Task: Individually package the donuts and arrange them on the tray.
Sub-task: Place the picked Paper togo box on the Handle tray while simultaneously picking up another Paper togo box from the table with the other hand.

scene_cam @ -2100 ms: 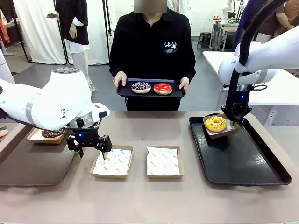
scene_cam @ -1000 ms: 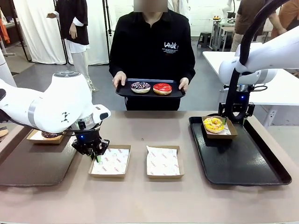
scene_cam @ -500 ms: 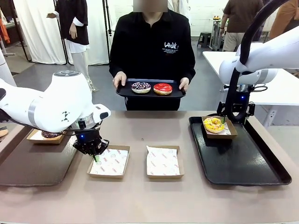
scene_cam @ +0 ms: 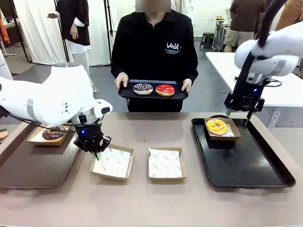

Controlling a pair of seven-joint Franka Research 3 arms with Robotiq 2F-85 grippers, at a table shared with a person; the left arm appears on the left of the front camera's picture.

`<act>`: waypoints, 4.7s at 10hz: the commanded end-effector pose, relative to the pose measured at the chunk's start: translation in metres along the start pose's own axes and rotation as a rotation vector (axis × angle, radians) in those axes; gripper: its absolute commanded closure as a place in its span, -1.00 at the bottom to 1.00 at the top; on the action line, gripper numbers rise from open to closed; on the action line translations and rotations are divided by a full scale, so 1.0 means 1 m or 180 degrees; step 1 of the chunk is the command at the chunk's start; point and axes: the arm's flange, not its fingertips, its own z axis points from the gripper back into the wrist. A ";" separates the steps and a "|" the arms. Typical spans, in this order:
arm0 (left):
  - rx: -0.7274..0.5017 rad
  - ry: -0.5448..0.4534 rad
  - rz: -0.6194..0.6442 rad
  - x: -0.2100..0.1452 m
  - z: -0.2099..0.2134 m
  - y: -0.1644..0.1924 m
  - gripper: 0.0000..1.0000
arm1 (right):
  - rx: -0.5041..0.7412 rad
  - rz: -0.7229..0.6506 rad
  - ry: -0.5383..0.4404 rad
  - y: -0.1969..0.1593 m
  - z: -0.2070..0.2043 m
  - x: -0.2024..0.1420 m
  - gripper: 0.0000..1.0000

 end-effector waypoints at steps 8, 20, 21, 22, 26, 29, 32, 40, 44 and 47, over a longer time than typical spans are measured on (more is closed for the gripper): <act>0.0077 -0.0244 0.0272 0.072 0.155 -0.004 1.00 | 0.2452 0.0424 -0.0646 -0.163 0.079 -0.174 -1.00; 0.0174 -0.0197 0.0304 0.116 0.142 -0.001 1.00 | 0.2978 -0.0170 -0.0847 -0.217 0.026 -0.243 -1.00; 0.0174 -0.0197 0.0304 0.116 0.142 -0.001 1.00 | 0.2978 -0.0170 -0.0847 -0.217 0.026 -0.243 -1.00; 0.0174 -0.0197 0.0304 0.116 0.142 -0.001 1.00 | 0.2978 -0.0170 -0.0847 -0.217 0.026 -0.243 -1.00; 0.0174 -0.0197 0.0304 0.116 0.142 -0.001 1.00 | 0.2978 -0.0170 -0.0847 -0.217 0.026 -0.243 -1.00; 0.0174 -0.0197 0.0304 0.116 0.142 -0.001 1.00 | 0.2978 -0.0170 -0.0847 -0.217 0.026 -0.243 -1.00; 0.0174 -0.0197 0.0304 0.116 0.142 -0.001 1.00 | 0.2978 -0.0170 -0.0847 -0.217 0.026 -0.243 -1.00; 0.0174 -0.0197 0.0304 0.116 0.142 -0.001 1.00 | 0.2978 -0.0170 -0.0847 -0.217 0.026 -0.243 -1.00; 0.0174 -0.0197 0.0304 0.116 0.142 -0.001 1.00 | 0.2978 -0.0170 -0.0847 -0.217 0.026 -0.243 -1.00; 0.0174 -0.0197 0.0304 0.116 0.142 -0.001 1.00 | 0.2978 -0.0170 -0.0847 -0.217 0.026 -0.243 -1.00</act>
